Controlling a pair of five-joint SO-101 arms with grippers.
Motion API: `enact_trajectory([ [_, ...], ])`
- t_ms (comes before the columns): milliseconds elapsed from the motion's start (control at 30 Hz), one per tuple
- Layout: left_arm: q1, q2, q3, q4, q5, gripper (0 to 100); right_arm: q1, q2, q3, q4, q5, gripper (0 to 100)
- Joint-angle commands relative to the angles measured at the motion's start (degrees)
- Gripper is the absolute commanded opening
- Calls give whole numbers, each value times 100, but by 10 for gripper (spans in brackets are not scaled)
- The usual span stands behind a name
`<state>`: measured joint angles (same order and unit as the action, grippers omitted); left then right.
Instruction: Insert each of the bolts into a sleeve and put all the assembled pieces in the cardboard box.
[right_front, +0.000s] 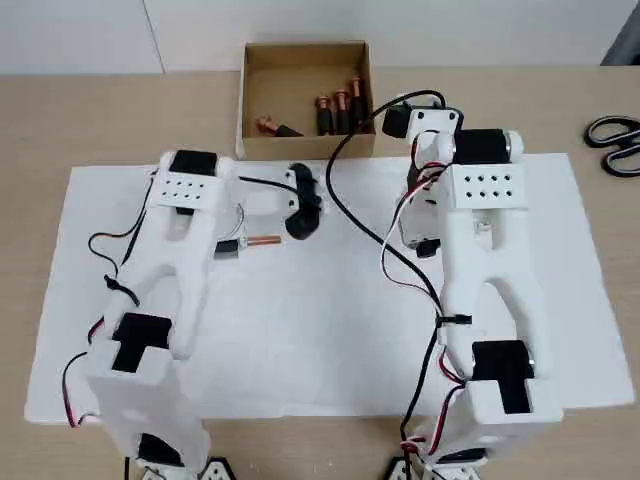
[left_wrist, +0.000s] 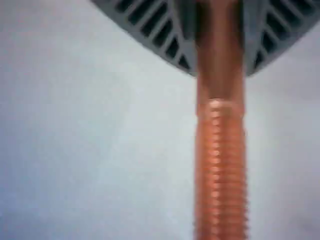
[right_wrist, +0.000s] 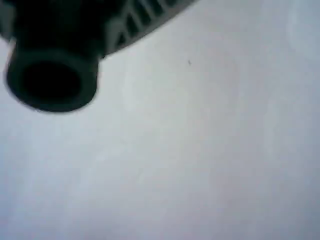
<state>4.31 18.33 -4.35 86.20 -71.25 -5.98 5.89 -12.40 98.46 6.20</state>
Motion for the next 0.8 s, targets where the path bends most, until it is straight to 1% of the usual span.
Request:
enact_trajectory([
  [0,53,-35,-418,-158,-237,5,-4,-312,9,75,70,4],
  [100,35,-26,-409,-633,-237,8,-4,-303,9,75,70,4],
  [167,35,-26,-400,-774,-237,36,-4,-303,9,75,70,4],
  [267,44,-26,-391,-809,-220,115,-4,-303,9,75,70,4],
  [333,44,0,-391,-809,-220,150,-4,-303,9,75,70,4],
  [567,26,167,-409,-721,-167,160,-4,-303,229,48,70,4],
  [667,-18,158,-681,-536,220,160,-4,-303,290,-13,70,4],
  [733,-97,158,-1051,-369,800,160,-4,-303,290,-13,70,4],
  [767,-132,158,-1270,-299,1213,160,-4,-303,290,-13,70,4],
])
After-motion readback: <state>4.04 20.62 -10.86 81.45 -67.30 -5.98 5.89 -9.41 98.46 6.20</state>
